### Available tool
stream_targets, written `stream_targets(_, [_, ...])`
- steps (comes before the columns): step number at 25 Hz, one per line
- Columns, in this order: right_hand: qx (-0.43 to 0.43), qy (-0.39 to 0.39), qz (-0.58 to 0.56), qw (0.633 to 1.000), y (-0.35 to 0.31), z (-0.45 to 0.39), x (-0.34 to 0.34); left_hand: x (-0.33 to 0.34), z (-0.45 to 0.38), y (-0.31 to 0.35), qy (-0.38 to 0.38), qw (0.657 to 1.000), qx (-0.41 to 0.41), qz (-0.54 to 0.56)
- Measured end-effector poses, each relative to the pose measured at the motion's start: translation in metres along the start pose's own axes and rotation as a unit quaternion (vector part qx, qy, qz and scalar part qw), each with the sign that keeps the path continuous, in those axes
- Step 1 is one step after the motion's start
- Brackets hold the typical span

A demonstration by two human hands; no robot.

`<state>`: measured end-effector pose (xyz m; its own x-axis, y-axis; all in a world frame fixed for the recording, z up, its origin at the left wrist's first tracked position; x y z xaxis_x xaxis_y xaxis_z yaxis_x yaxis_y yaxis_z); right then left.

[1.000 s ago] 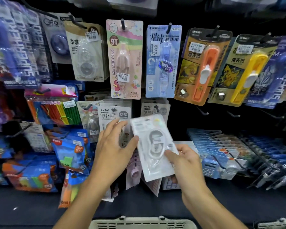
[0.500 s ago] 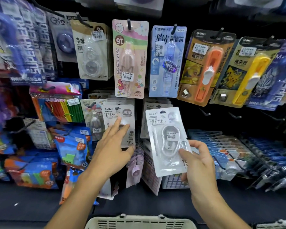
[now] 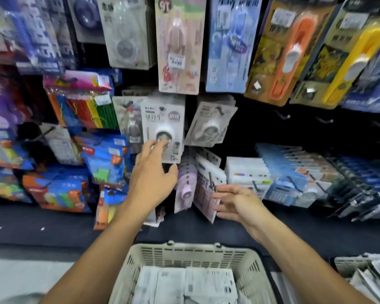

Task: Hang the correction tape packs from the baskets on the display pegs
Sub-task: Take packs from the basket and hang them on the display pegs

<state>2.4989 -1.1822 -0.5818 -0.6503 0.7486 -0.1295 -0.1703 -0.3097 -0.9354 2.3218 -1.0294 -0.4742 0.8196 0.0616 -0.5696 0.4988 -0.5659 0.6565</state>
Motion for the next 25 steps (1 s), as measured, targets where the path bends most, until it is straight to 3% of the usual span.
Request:
stream_targets(1, [0.006, -0.013, 0.065, 0.998, 0.018, -0.002, 0.004, 0.012, 0.011, -0.007, -0.045, 0.999, -0.013, -0.009])
stream_targets(3, [0.008, -0.043, 0.2, 0.979, 0.07, -0.002, 0.015, 0.056, 0.062, -0.029, -0.235, 0.97, -0.014, -0.063])
stream_targets(4, [-0.005, -0.053, 0.262, 0.964, 0.104, 0.0, 0.02, 0.08, 0.104, -0.045, -0.356, 0.928, 0.01, -0.113])
stream_targets(6, [-0.016, -0.072, 0.381, 0.922, 0.185, 0.014, 0.022, 0.108, 0.2, -0.092, -0.56, 0.801, 0.046, -0.206])
stream_targets(7, [-0.006, -0.108, 0.453, 0.885, 0.234, 0.027, 0.022, 0.111, 0.242, -0.12, -0.62, 0.749, 0.03, -0.234])
stream_targets(8, [0.013, -0.17, 0.523, 0.835, 0.283, 0.044, 0.021, 0.11, 0.274, -0.146, -0.651, 0.717, 0.002, -0.249])
stream_targets(10, [0.027, -0.264, 0.608, 0.748, 0.351, 0.073, 0.019, 0.103, 0.319, -0.189, -0.667, 0.695, -0.027, -0.268])
stream_targets(12, [-0.037, -0.217, 0.613, 0.759, 0.355, 0.064, 0.021, 0.099, 0.346, -0.22, -0.66, 0.694, -0.016, -0.285])
stream_targets(14, [-0.128, -0.107, 0.615, 0.77, 0.326, 0.04, 0.016, 0.102, 0.356, -0.231, -0.65, 0.706, -0.023, -0.28])
stream_targets(16, [-0.157, -0.049, 0.665, 0.728, 0.315, 0.02, 0.005, 0.113, 0.352, -0.227, -0.624, 0.738, -0.035, -0.253])
stream_targets(19, [-0.09, -0.096, 0.699, 0.703, 0.339, 0.012, 0.001, 0.131, 0.342, -0.209, -0.588, 0.778, -0.043, -0.218])
stream_targets(21, [-0.105, -0.11, 0.702, 0.696, 0.346, 0.011, 0.011, 0.14, 0.337, -0.198, -0.559, 0.805, -0.068, -0.184])
stream_targets(25, [-0.163, -0.026, 0.678, 0.717, 0.304, -0.003, 0.013, 0.15, 0.317, -0.179, -0.467, 0.867, -0.054, -0.167])
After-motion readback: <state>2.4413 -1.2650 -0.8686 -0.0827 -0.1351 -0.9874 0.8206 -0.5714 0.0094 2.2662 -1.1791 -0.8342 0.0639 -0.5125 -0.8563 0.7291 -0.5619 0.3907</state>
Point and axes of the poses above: each hand's wrist, its own z-axis away from the middle knuckle, its own x-axis out of the palm, y = z × x, the point moved 10 cm from there along -z, towards the middle knuckle, and after that the axes turned 13 degrees about y, right-handed, at the moved point
